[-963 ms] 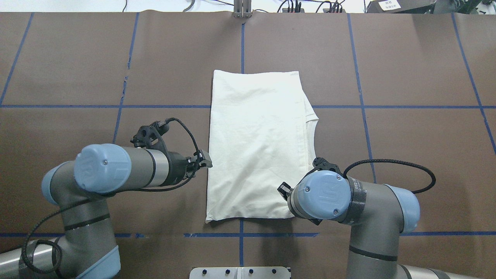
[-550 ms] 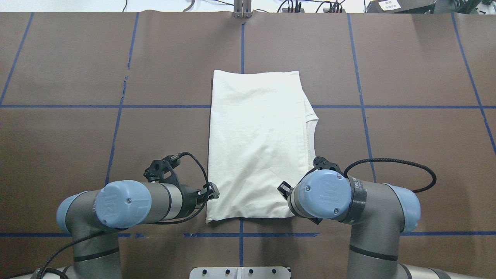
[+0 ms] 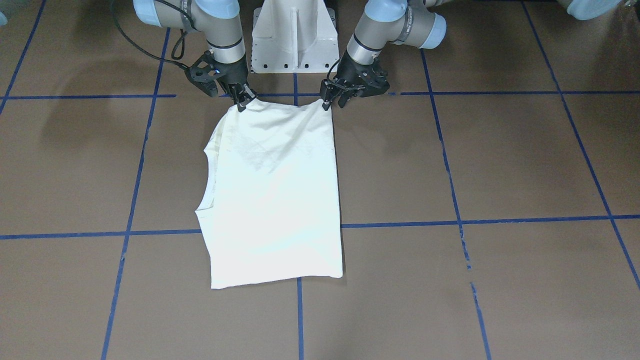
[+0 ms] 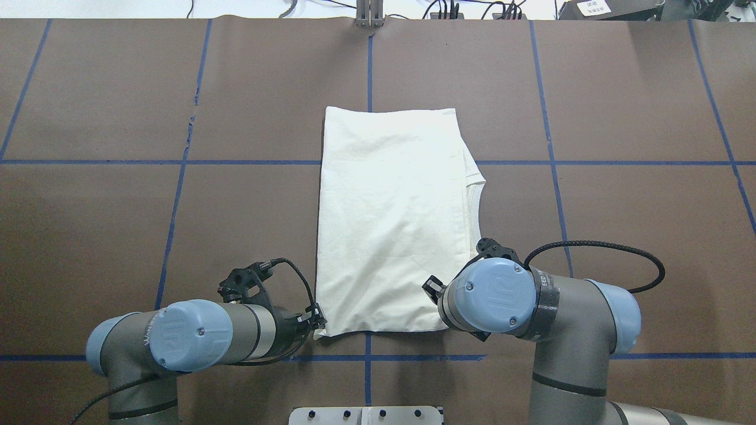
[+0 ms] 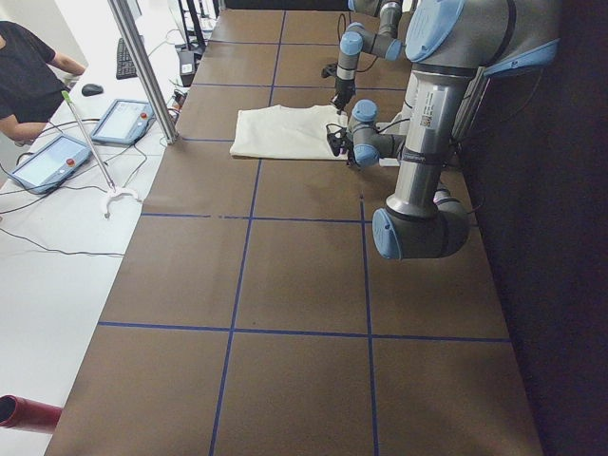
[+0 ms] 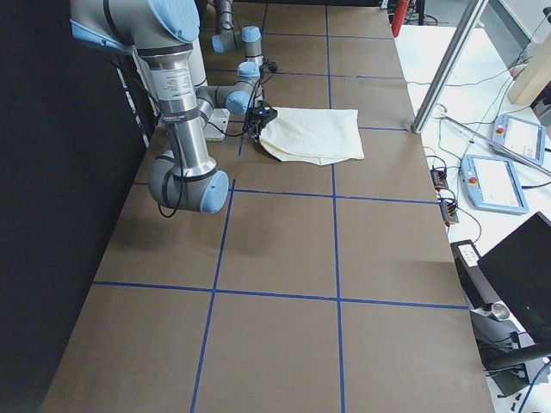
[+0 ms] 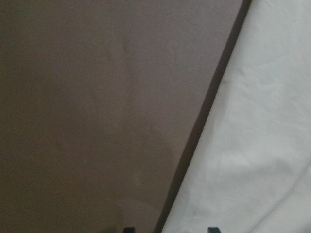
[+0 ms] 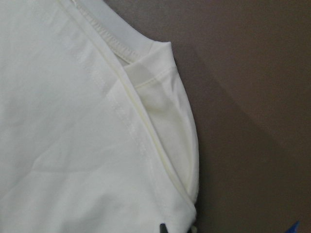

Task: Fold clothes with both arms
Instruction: 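Move the left gripper to the near corner beside the right gripper and grasp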

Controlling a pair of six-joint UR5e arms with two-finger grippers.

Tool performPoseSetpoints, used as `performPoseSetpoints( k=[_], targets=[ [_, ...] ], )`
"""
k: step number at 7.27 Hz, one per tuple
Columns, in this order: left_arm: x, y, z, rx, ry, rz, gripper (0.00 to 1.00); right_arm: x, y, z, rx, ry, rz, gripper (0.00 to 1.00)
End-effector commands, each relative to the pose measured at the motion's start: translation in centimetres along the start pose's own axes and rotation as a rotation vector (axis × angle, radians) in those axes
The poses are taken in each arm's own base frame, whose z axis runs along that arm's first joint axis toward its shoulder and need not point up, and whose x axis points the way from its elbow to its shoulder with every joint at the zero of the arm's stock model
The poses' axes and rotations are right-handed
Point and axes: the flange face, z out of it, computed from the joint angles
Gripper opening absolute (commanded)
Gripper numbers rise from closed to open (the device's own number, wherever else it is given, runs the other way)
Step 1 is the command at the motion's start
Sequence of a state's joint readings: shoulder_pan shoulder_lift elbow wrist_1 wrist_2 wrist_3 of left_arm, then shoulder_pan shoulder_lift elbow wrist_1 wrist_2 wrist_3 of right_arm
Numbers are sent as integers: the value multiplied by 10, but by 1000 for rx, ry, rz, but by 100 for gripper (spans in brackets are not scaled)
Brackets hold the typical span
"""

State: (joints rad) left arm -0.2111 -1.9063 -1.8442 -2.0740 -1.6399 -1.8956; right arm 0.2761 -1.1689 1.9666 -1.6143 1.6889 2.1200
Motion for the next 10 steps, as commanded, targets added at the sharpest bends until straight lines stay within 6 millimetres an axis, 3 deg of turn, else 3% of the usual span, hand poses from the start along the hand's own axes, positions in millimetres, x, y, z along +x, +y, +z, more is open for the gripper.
performPoseSetpoints(
  k=[1,4,5,6,8,9,10],
  targets=[
    [3,8,0,-13,5,-3,46,0,0,0,0,0,0,0],
    [7,16,1,-25,10,2,46,0,0,0,0,0,0,0],
    [7,22,2,-34,8,7,29,1,0,0,1,1,0,0],
    [7,22,2,-34,8,7,0,1,0,0,1,1,0,0],
    [11,18,-6,-29,23,5,0,2,-1,2,2,3,0,0],
    [16,8,-20,-18,45,1,0,2,-1,1,0,3,-1,0],
    [20,9,-52,-12,41,1,0,2,1,-9,-20,-8,-3,0]
  ],
)
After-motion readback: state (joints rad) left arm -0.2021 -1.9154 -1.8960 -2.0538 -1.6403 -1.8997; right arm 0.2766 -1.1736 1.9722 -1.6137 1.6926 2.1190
